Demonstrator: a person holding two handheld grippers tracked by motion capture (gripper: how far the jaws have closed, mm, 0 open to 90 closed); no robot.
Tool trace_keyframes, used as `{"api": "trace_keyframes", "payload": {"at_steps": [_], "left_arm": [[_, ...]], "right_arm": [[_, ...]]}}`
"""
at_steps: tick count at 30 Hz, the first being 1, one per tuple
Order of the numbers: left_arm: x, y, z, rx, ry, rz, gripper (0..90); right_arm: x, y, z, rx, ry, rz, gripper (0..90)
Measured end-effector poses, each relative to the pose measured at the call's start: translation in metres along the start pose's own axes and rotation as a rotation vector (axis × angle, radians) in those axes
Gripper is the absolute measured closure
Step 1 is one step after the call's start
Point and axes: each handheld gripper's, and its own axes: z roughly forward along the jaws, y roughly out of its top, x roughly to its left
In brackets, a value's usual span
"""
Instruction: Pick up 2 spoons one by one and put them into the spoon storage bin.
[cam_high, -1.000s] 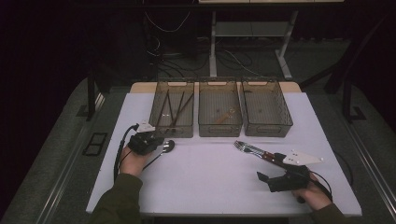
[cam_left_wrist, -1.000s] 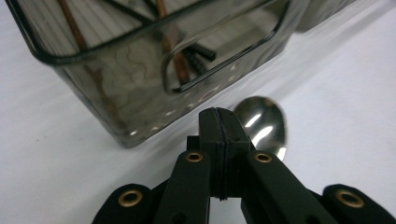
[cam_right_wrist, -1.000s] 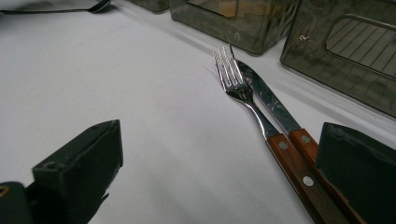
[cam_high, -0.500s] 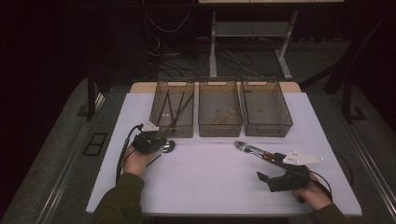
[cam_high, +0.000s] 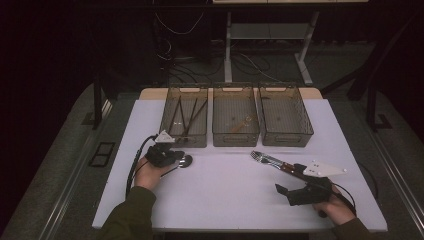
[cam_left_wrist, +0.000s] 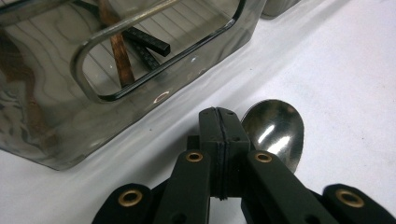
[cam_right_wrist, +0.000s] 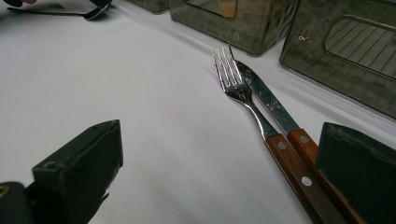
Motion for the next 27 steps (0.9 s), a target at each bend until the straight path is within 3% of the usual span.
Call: {"api": "trace_keyframes", "payload": {"at_steps": [2, 6, 9, 12, 21, 27], "left_arm": [[0.002, 0.000, -0.003, -0.012, -0.001, -0.007, 88.6], [0.001, 0.000, -0.014, -0.065, -0.025, -0.038, 75.3], [-0.002, -0.003, -0.018, -0.064, -0.050, -0.035, 60.5], [-0.005, -0.003, -0.016, -0.048, -0.066, -0.016, 51.6], [-0.012, -0.002, -0.005, 0.016, -0.060, 0.029, 49.8], [-0.016, -0.002, -0.003, 0.027, -0.060, 0.056, 50.6]], "right_arm": [[0.000, 0.000, 0.000, 0.000, 0.000, 0.000, 1.1], [0.000, 0.000, -0.001, -0.001, -0.001, 0.002, 1.1], [-0.001, 0.000, -0.001, -0.003, -0.002, 0.001, 1.1], [-0.001, 0.000, 0.000, -0.002, -0.003, 0.002, 1.1], [-0.001, 0.000, -0.001, -0.002, -0.004, 0.000, 1.1], [0.000, 0.000, -0.001, -0.001, -0.003, 0.000, 1.1]]}}
